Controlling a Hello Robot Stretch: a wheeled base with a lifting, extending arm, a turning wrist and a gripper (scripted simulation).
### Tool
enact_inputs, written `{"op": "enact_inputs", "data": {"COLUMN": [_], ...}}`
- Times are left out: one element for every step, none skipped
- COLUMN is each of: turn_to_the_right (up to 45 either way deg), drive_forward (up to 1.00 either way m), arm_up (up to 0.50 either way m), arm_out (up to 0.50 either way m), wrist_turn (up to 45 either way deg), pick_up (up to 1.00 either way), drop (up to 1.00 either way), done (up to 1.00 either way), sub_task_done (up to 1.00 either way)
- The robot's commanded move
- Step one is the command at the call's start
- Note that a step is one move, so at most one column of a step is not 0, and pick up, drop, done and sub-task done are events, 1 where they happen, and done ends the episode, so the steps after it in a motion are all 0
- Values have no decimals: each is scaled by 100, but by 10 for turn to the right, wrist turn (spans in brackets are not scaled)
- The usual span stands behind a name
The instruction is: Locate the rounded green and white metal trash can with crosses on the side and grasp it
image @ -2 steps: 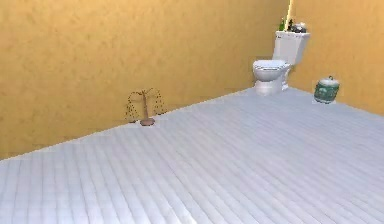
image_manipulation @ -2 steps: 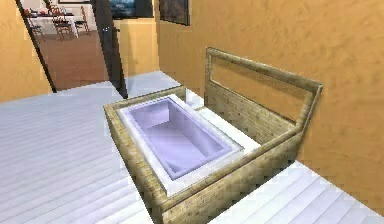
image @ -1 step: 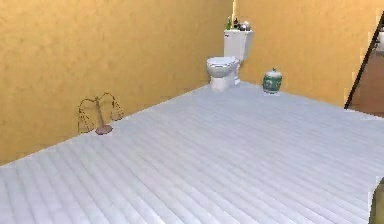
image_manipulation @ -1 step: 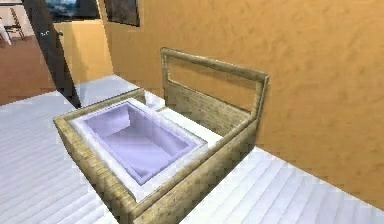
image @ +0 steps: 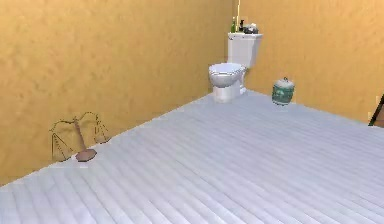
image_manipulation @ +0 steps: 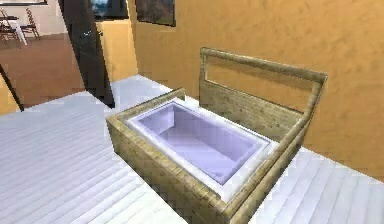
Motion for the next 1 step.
{"op": "enact_inputs", "data": {"turn_to_the_right": [300], "drive_forward": [0], "arm_up": [0], "arm_out": [0], "wrist_turn": [0], "pick_up": [0], "drop": [0], "done": [0], "sub_task_done": [0]}}
